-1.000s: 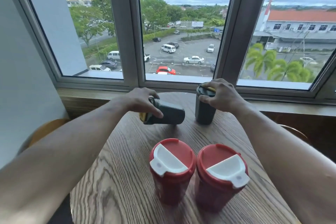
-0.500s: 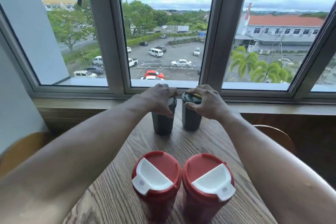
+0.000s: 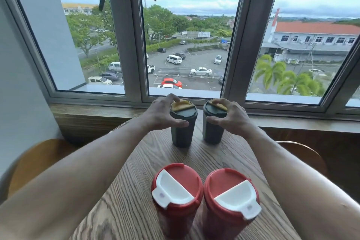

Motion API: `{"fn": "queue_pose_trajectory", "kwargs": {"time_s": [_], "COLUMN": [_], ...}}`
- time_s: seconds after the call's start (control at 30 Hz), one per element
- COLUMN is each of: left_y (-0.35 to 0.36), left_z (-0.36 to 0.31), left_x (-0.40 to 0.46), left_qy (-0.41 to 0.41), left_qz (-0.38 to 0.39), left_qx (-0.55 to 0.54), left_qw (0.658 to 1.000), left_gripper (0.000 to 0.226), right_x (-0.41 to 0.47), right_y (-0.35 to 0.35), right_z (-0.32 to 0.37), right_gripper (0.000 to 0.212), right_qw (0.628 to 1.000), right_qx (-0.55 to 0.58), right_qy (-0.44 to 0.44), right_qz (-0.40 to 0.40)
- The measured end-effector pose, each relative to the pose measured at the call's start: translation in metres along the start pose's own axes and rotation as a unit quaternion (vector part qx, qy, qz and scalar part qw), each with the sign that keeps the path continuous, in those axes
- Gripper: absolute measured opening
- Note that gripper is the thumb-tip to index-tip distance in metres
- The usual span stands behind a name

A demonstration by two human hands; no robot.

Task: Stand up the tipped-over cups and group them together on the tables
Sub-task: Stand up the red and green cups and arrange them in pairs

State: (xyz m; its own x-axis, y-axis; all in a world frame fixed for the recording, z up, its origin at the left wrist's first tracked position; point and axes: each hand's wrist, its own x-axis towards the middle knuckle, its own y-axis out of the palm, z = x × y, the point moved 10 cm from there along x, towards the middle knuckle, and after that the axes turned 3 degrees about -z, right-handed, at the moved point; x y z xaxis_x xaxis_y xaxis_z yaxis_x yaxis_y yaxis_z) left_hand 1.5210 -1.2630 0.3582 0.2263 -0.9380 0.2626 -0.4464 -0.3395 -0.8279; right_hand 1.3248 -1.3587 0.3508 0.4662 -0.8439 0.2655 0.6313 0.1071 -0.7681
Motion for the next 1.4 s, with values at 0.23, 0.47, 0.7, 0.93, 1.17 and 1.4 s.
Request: {"fn": "queue_pose_trajectory", "kwargs": {"time_s": [0.23, 0.47, 0.7, 0.93, 1.17, 1.4], "left_y": [0.003, 0.009, 0.006, 0.001, 0.003, 0.004], "left_z": [-0.01, -0.008, -0.007, -0.009, -0.01, -0.014], "left_x": [-0.001, -0.005, -0.009, -0.011, -0.013, -0.021], "left_qy": [-0.021, -0.028, -0.03, -0.026, -0.033, -0.039], "left_qz": [-0.043, 0.017, 0.006, -0.015, -0.003, -0.009], "left_qx": [-0.047, -0.112, -0.099, -0.082, -0.077, -0.058], "left_qw": [0.998, 0.993, 0.995, 0.996, 0.996, 0.997], "left_gripper": [0.063, 0.064, 0.058, 0.054, 0.058, 0.067], "right_x": [-0.017, -0.03, -0.033, -0.031, -0.032, -0.036], "right_y": [-0.002, -0.004, -0.002, -0.002, 0.001, 0.003], "right_z": [0.006, 0.011, 0.013, 0.016, 0.014, 0.014], "right_gripper": [0.065, 0.063, 0.063, 0.062, 0.065, 0.067], "right_qw": [1.0, 1.0, 1.0, 1.0, 1.0, 1.0], "right_qx": [0.011, 0.022, 0.016, 0.012, 0.01, 0.011], "right_qy": [0.01, 0.013, 0.004, -0.007, -0.01, 0.0], "right_qz": [0.01, 0.003, 0.0, -0.007, 0.002, 0.011]}}
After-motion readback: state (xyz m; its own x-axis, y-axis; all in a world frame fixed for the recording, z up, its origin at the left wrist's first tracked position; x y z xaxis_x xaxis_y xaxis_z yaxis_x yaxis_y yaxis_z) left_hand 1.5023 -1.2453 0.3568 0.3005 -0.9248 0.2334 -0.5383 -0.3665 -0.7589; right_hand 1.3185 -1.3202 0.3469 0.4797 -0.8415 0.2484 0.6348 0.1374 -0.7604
